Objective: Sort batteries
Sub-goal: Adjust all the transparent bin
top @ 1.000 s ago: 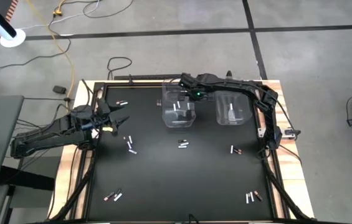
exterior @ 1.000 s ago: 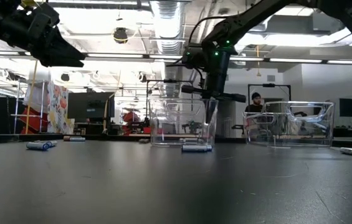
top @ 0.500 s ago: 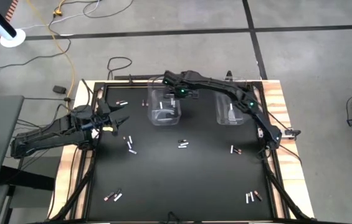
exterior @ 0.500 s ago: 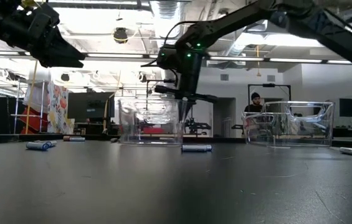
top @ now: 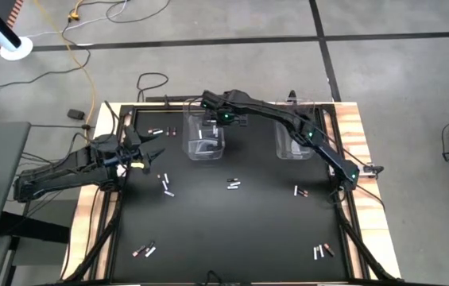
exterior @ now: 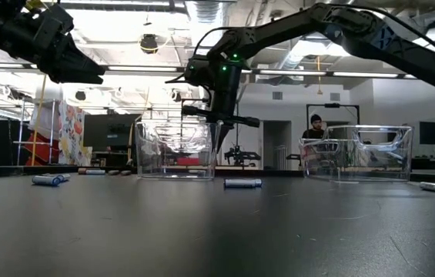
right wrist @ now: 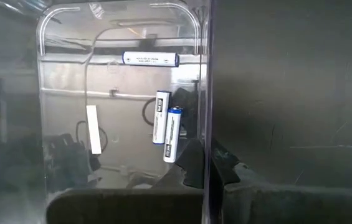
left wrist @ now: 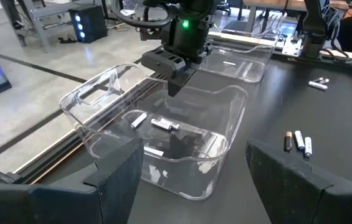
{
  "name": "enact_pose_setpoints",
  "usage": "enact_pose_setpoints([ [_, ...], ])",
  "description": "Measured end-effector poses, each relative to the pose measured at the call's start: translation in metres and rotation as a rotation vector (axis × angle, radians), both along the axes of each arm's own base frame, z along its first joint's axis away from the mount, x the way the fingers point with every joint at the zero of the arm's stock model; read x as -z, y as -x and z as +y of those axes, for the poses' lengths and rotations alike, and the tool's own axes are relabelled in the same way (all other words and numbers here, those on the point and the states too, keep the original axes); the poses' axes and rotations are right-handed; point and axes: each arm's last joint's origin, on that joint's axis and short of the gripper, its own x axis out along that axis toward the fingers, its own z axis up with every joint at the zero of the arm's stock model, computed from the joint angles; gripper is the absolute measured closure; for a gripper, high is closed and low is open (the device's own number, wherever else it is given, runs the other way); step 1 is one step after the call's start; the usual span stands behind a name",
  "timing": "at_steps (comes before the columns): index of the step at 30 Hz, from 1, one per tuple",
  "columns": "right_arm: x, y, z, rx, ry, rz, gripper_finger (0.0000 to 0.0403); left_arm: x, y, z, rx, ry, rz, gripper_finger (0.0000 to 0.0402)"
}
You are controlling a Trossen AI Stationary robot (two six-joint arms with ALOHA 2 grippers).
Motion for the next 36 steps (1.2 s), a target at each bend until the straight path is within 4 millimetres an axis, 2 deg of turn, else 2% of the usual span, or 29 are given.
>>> enact_pose_setpoints([
  [20, 0.0, 0.0, 0.002, -0.062, 0.004, 0.019, 0.0298, 0.003, 0.001, 0.0, 0.003, 0.0, 0.036, 0.0123],
  [23, -0.006, 0.003, 0.003, -0.069, 0.007, 0.019, 0.0286, 0.003, 0.001, 0.0, 0.003, 0.0, 0.037, 0.0123],
  [30, -0.046, 0.015, 0.005, -0.124, 0.065, -0.029, 0.0255, 0.003, 0.001, 0.0, 0.005, -0.009, 0.041, 0.0123],
  [36, -0.094, 0.044, 0.009, -0.196, 0.162, 0.027, 0.0236, 0.003, 0.001, 0.0, 0.013, -0.032, 0.055, 0.0123],
])
